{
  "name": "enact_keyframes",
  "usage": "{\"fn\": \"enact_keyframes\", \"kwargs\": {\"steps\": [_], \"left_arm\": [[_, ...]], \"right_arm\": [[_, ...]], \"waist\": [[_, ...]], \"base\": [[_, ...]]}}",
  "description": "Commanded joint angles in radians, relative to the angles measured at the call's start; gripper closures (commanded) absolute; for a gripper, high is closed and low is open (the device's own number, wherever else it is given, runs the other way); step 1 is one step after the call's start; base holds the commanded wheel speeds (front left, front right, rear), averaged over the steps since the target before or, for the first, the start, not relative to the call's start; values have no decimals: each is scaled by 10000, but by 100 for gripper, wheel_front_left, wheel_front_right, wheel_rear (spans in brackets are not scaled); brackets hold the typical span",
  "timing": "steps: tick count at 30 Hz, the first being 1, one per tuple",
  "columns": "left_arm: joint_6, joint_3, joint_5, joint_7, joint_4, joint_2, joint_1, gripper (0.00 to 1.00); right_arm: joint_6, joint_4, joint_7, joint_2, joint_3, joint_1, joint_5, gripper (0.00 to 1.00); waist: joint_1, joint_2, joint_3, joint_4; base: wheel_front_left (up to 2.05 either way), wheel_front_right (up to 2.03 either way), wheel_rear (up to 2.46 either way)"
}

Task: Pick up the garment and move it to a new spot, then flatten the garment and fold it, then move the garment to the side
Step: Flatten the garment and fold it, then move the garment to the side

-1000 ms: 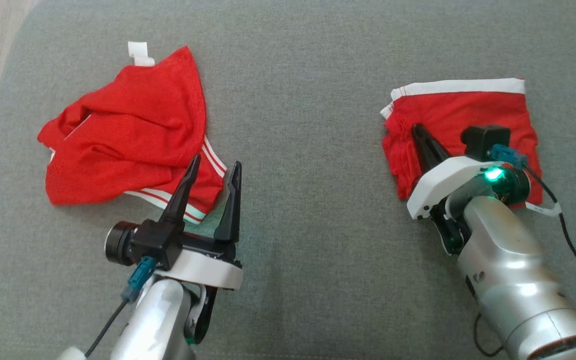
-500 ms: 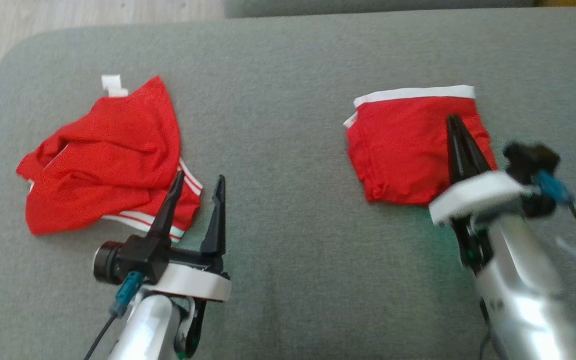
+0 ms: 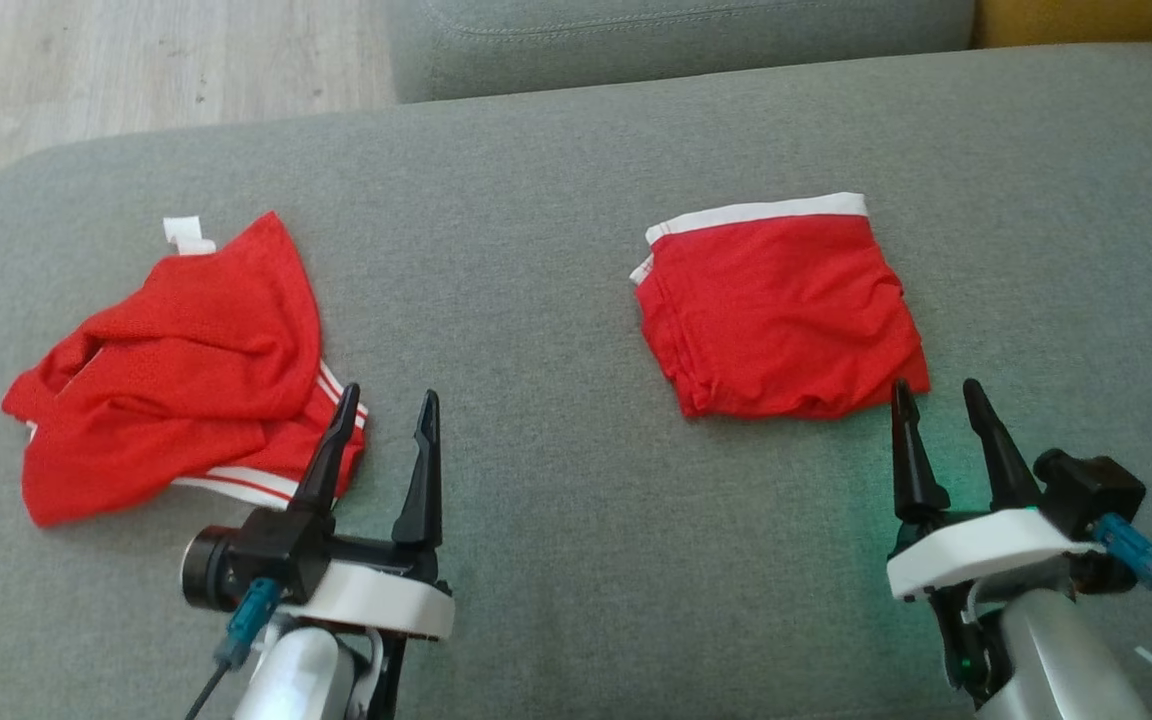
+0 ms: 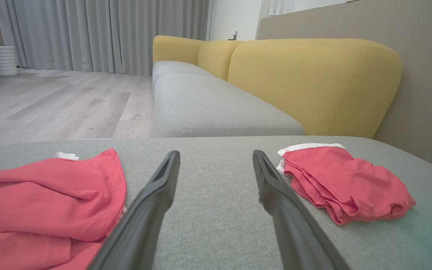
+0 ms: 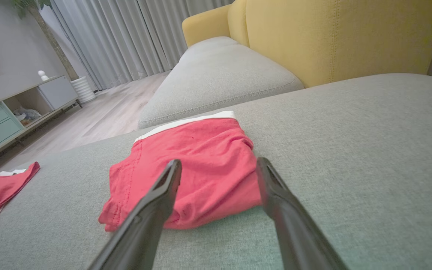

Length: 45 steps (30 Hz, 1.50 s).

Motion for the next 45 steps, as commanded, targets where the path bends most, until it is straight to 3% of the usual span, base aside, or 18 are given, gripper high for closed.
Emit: {"fn": "enact_keyframes", "kwargs": {"steps": [1, 10, 16, 28, 32, 33, 34, 35, 40, 45], "left_arm": [[72, 396, 6, -95, -346, 14, -175, 0], [64, 270, 1, -95, -403, 14, -259, 0], [8, 181, 27, -95, -447, 14, -553, 0], [-12, -179, -119, -95, -354, 14, -1155, 0], [6, -173, -138, -95, -321, 14, -1228, 0], [10, -151, -136, -95, -314, 14, -1235, 0], [13, -125, -132, -95, -307, 14, -1240, 0], [18, -99, -128, -95, -297, 14, -1244, 0], [56, 48, -109, -95, -312, 14, -1206, 0], [43, 96, -105, -95, -352, 14, -1161, 0]], "right_arm": [[65, -422, -119, 16, 238, -251, 13, 0], [65, -621, -120, 16, 134, -542, -197, 0], [65, -212, 388, 16, -779, -1543, -862, 0], [65, 2328, 2800, 16, -2811, -3979, -2016, 0], [65, 3369, 3536, 16, -2719, -4392, -2042, 0], [65, 3565, 3671, 16, -2554, -4436, -2099, 5], [65, 3701, 3735, 16, -2387, -4473, -2181, 58], [65, 3780, 3729, 16, -2244, -4511, -2271, 100], [65, 3732, 3441, -598, -1535, -4744, -2768, 100], [65, 3544, 3398, -2017, -967, -4891, -3114, 100]], "waist": [[1, 0, -7, -11], [1, 0, 207, 133], [1, 0, 846, 444], [1, 0, 1767, 1224], [1, 0, 1825, 1332], [1, 0, 1826, 1329], [1, 0, 1823, 1316], [1, 0, 1810, 1295], [1, 0, 1654, 1052], [1, 0, 1558, 829]], "base": [[0, 0, 0], [0, 0, 0], [0, 0, 0], [0, 0, 0], [0, 0, 0], [0, 0, 0], [0, 0, 0], [0, 0, 0], [0, 0, 0], [0, 0, 0]]}}
